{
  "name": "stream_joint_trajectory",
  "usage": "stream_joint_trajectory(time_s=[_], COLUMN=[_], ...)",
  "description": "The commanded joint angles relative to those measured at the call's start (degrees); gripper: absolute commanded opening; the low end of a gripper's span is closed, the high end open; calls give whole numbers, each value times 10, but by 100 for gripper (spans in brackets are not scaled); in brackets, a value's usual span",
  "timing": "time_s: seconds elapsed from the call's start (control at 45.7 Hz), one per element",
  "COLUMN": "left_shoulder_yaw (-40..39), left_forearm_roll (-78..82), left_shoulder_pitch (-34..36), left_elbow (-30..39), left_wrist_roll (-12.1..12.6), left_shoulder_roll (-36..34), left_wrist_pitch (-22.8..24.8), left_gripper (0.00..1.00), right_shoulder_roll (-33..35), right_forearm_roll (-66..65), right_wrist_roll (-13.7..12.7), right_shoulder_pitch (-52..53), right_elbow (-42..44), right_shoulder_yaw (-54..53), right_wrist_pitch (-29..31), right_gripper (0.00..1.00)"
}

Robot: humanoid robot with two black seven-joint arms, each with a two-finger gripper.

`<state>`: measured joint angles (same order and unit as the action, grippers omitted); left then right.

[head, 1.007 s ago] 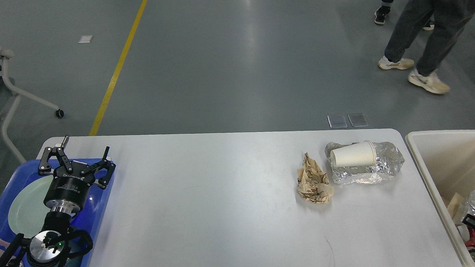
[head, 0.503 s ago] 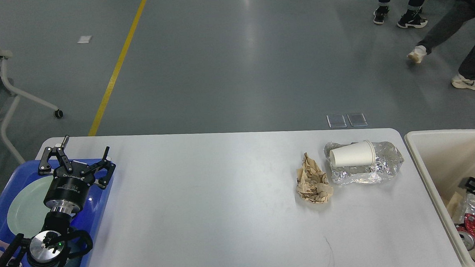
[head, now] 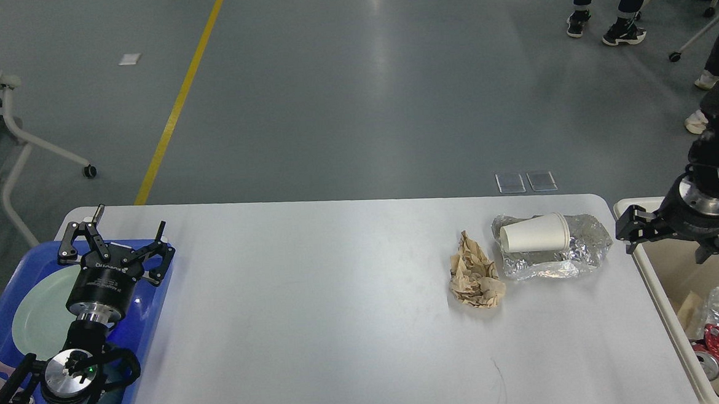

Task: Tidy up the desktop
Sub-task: 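Raise the right gripper out of the bin toward the tan paper scrap, then lower the right gripper onto the crumpled tan paper scrap and grasp it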

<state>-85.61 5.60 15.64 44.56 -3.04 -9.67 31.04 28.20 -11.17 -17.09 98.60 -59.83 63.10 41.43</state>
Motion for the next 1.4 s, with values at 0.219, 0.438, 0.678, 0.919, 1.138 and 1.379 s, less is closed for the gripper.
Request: stream_joint_trajectory(time_s=[0.219,0.438,0.678,0.919,1.138,1.379], left_shoulder_yaw=[0,0,0,0,0,0], left_forearm_roll=[0,-1,-1,0,-1,0], left_shoulder_pitch=[0,1,0,0,0,0], left_elbow=[0,0,0,0,0,0], left_wrist_roll=[0,0,0,1,0,1], left_shoulder_roll=[0,0,0,0,0,0], left_wrist_pitch=[0,0,0,0,0,0], left_gripper=[97,97,97,97,97,97], right_shoulder_roll=[3,14,-38,-99,-104,-100], right_forearm_roll=[17,56,66,94,94,97], right_wrist_roll=[-37,-28,167,176,87,83], right_shoulder_pitch=[171,233,276,302,317,209], right_elbow=[-241,-288,-303,-306,-303,-229], right_shoulder_yaw=[4,15,126,176,135,54], right_wrist_pitch=[23,-2,-73,-67,-63,-81], right_gripper=[100,99,94,96,99,99])
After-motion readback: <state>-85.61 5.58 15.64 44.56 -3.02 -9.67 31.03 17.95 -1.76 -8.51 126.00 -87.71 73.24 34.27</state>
